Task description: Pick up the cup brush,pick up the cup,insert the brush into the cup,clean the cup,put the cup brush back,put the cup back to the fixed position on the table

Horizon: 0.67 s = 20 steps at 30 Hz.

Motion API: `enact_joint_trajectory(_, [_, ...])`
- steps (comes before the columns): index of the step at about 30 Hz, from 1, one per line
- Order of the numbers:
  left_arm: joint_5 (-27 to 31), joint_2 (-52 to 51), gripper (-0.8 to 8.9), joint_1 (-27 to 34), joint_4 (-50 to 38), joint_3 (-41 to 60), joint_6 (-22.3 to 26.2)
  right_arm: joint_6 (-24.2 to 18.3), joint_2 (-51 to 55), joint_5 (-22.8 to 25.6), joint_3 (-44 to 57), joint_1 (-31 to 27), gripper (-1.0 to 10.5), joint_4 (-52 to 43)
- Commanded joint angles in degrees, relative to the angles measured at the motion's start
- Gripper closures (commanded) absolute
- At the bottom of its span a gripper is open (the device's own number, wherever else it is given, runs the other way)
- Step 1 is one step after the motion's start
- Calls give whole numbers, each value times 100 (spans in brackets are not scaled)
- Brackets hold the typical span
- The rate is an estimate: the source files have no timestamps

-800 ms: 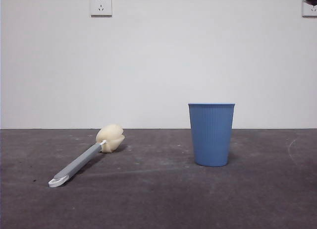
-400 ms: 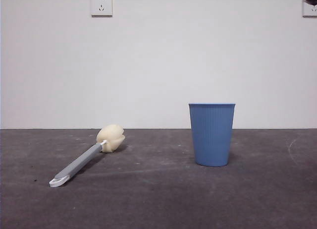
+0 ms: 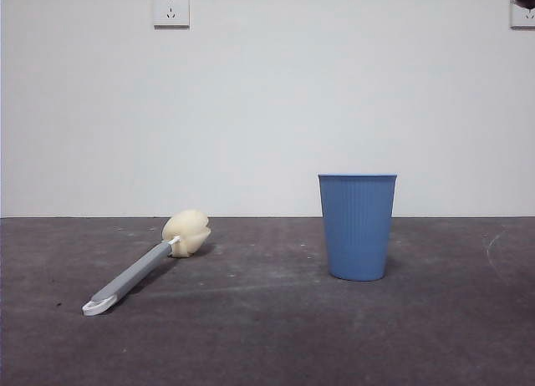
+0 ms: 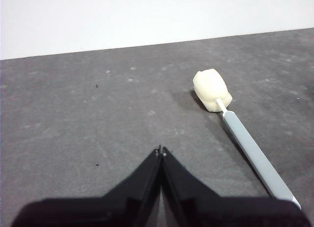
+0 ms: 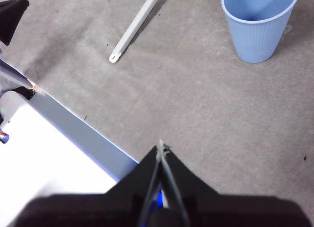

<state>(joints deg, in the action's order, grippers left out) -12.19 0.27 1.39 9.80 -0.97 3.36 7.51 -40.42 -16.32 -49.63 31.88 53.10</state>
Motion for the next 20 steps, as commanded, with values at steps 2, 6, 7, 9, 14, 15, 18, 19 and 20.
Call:
enact_joint_trajectory(2, [9, -13, 817, 20, -33, 83, -42, -2, 4, 15, -7, 9, 946, -20])
enact_joint_trajectory(6, [9, -13, 817, 20, -31, 83, -42, -4, 4, 15, -7, 9, 946, -20])
enact_joint_trajectory(7, [9, -13, 817, 20, -33, 83, -42, -4, 4, 22, -7, 9, 946, -26])
enact_joint_trajectory(9, [9, -13, 817, 20, -31, 83, -42, -4, 4, 24, -7, 9, 946, -28])
enact_joint_trajectory(14, [9, -13, 817, 20, -31, 83, -39, -520, 245, 472, -4, -52, 946, -153])
enact_joint_trajectory(15, [9, -13, 817, 20, -31, 83, -42, -643, 339, 647, -4, -96, 946, -245])
enact_joint_trajectory(18, [9, -13, 817, 20, -33, 83, -42, -894, 671, 992, -2, -282, 946, -726])
enact_joint_trajectory(19, [9, -13, 817, 20, -31, 83, -42, -933, 778, 1088, 0, -352, 946, -894])
enact_joint_trajectory(20, [9, -13, 817, 20, -31, 83, -42, -1001, 892, 1204, 17, -442, 946, -1110])
